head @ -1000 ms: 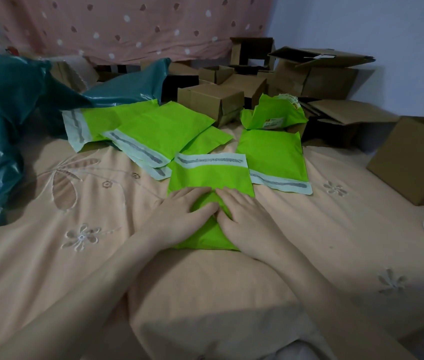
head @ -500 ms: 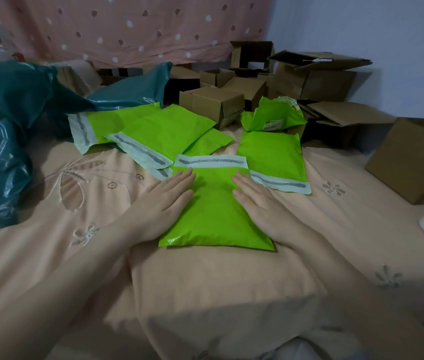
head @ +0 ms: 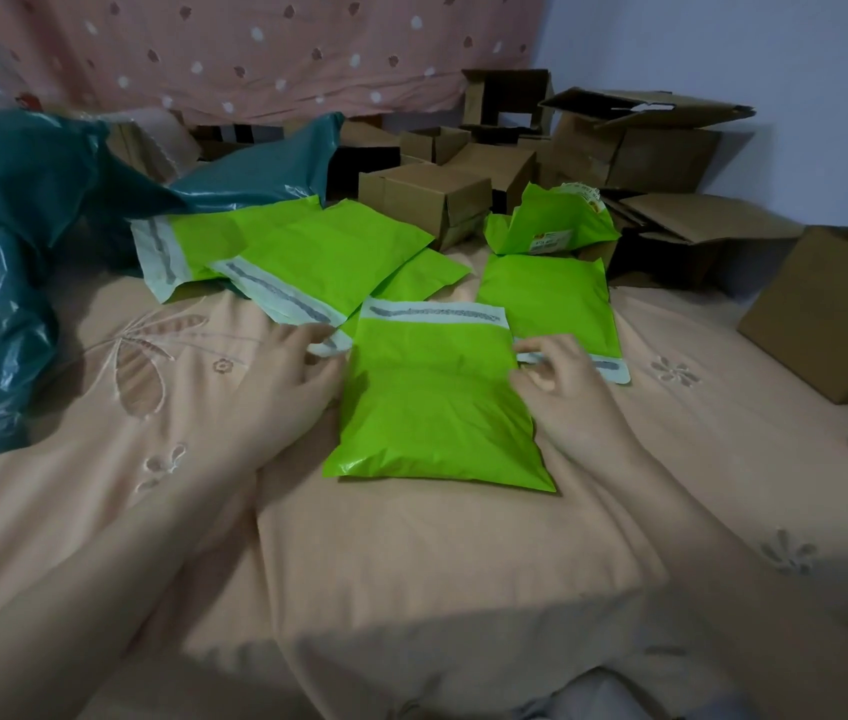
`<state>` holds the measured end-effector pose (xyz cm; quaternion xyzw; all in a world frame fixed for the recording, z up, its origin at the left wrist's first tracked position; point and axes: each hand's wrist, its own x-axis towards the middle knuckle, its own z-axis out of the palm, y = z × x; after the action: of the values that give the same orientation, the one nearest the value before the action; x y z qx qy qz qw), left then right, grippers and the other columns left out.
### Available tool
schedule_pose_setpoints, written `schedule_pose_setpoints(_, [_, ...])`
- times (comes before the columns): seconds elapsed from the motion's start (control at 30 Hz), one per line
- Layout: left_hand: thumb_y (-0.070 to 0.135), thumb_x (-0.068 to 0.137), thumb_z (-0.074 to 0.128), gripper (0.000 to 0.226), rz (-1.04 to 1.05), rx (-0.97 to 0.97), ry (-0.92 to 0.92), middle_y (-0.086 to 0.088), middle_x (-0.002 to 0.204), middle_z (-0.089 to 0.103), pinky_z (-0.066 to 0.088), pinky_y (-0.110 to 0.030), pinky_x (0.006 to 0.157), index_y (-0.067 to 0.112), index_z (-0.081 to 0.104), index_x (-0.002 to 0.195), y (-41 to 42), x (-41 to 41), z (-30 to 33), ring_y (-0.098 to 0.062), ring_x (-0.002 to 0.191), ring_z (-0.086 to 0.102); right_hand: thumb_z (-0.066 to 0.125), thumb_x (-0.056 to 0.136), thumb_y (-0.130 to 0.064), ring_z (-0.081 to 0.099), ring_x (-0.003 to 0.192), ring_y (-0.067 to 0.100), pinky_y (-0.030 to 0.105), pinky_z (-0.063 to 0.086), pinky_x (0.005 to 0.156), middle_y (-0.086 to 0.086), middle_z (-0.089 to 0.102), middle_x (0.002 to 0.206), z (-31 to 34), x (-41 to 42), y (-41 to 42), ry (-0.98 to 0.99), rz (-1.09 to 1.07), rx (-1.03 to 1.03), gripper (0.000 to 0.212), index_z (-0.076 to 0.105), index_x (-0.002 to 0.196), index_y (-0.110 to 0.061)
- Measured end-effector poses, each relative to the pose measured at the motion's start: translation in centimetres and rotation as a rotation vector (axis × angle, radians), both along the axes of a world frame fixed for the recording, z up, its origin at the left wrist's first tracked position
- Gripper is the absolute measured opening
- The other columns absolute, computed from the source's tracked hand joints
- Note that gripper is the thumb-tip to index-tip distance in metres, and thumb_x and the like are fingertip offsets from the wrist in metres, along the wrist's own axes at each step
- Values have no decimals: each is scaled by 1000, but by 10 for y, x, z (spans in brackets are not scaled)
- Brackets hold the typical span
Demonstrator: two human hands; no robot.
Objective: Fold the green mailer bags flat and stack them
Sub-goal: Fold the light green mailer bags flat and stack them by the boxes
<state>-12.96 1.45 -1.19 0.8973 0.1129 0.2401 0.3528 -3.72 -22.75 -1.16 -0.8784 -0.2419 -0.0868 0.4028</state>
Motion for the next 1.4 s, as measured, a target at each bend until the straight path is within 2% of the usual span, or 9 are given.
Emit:
schedule_pose_setpoints(0.1, [39, 87, 61, 37, 65, -126, 139, 5, 86, 64, 42, -25, 69, 17, 56, 115, -3, 5, 9, -9, 77, 59, 61, 87, -33, 61, 94, 19, 43, 46, 92, -4, 59, 94, 6, 1, 3, 203, -51, 6, 31, 54, 113, -19])
schedule_pose_setpoints(0.17, [42, 82, 67, 46, 63, -155, 212, 15, 76, 58, 47, -31, 78, 16, 54, 117, -8, 9, 10, -14, 82, 60, 64, 84, -37, 62, 98, 21, 43, 47, 91, 1, 62, 102, 4, 2, 8, 244, -58, -19, 42, 49, 118, -17])
schedule_pose_setpoints(0.33, [25, 79, 73, 53, 114, -307, 108, 10, 80, 61, 47, -24, 77, 12, 51, 125, -21, 18, 9, -11, 87, 59, 74, 72, -34, 63, 95, 28, 50, 50, 86, 0, 63, 101, 0, 2, 20, 289, -99, 95, 53, 37, 108, -24])
schedule_pose_setpoints(0.57, [9, 82, 68, 32, -91, -1122, 130, -11, 100, 71, 57, -23, 63, 0, 61, 112, -26, 14, 19, -14, 74, 71, 75, 68, 8, 55, 89, 26, 47, 51, 84, -1, 47, 91, 7, -1, 24, 316, -64, 417, 75, 31, 126, -13])
schedule_pose_setpoints(0.77, [8, 81, 67, 34, -246, -1041, 179, -5, 104, 71, 58, -21, 67, 9, 63, 115, -29, 11, 27, -13, 80, 71, 75, 67, 10, 60, 95, 26, 40, 53, 87, 14, 53, 110, 12, -3, 26, 423, -64, 608, 82, 31, 130, -19])
schedule_pose_setpoints(0.87, [-2, 80, 65, 34, -248, -1042, 79, -2, 96, 73, 58, -24, 67, 9, 61, 113, -30, 11, 26, -12, 76, 71, 73, 75, 3, 60, 75, 8, 15, 52, 61, -1, 58, 90, 19, -7, 25, 555, -25, 725, 66, 34, 123, -20])
schedule_pose_setpoints(1.0, [-4, 80, 65, 22, -245, -1015, 39, 3, 78, 75, 57, -21, 63, 10, 65, 97, -32, 10, 27, -11, 70, 71, 74, 76, -10, 68, 81, 13, 19, 53, 63, 4, 72, 99, 18, -8, 22, 674, 75, 665, 44, 59, 117, -6])
schedule_pose_setpoints(1.13, [-3, 80, 65, 19, -260, -1005, 53, 2, 77, 75, 57, -20, 62, 7, 67, 96, -31, 8, 28, -10, 69, 71, 71, 76, 0, 70, 69, 10, 17, 53, 59, -2, 74, 73, 17, -8, 20, 666, 103, 710, 17, 68, 91, -7])
schedule_pose_setpoints(1.4, [-1, 85, 60, 16, -270, -1087, 26, -4, 77, 74, 56, -22, 57, 1, 65, 100, -36, 6, 22, -16, 69, 71, 64, 77, 8, 66, 79, 13, 21, 54, 72, 1, 70, 90, 13, -12, 23, 640, 78, 781, 26, 64, 92, -13])
